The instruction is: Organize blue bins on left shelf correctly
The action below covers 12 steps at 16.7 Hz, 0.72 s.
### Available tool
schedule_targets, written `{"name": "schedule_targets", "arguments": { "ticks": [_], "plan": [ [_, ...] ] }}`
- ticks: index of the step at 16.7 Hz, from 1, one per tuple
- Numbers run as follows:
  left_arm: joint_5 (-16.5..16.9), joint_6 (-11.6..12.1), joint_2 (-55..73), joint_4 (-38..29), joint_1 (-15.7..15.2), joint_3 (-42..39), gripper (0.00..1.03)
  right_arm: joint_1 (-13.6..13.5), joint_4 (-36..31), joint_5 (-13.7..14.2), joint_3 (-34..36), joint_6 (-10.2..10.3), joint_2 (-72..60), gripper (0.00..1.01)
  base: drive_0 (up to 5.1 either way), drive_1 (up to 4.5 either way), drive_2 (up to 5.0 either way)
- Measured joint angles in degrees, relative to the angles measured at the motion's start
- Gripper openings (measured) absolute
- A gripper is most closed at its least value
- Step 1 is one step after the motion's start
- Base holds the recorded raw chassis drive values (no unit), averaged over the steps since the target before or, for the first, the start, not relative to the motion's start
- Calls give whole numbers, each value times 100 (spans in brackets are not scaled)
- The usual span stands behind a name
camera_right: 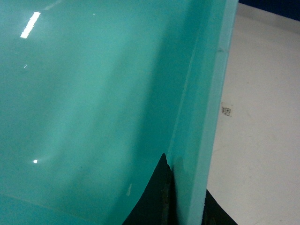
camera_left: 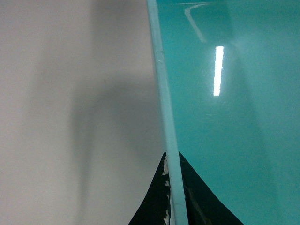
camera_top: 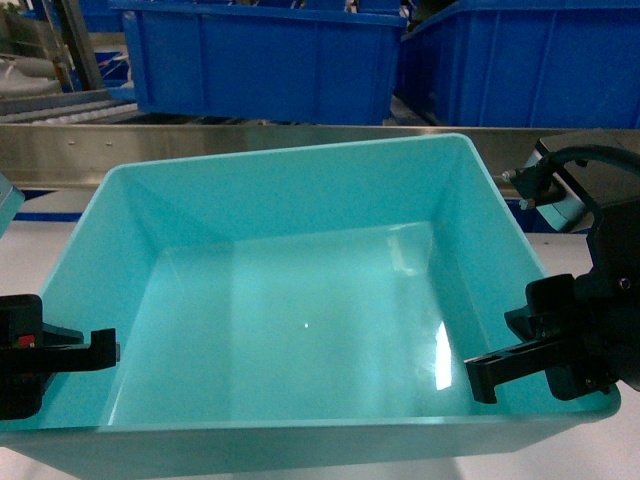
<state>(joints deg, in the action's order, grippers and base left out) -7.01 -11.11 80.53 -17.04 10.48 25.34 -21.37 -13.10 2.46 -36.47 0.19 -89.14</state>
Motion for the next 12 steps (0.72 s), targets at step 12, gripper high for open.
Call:
{"name": "schedule_targets", "arguments": {
  "ticks": [12],
  "plan": [
    [2,0,-2,-7,0,0,2,0,-22,-7,7,0,0,2,-500,246,246]
  ]
}}
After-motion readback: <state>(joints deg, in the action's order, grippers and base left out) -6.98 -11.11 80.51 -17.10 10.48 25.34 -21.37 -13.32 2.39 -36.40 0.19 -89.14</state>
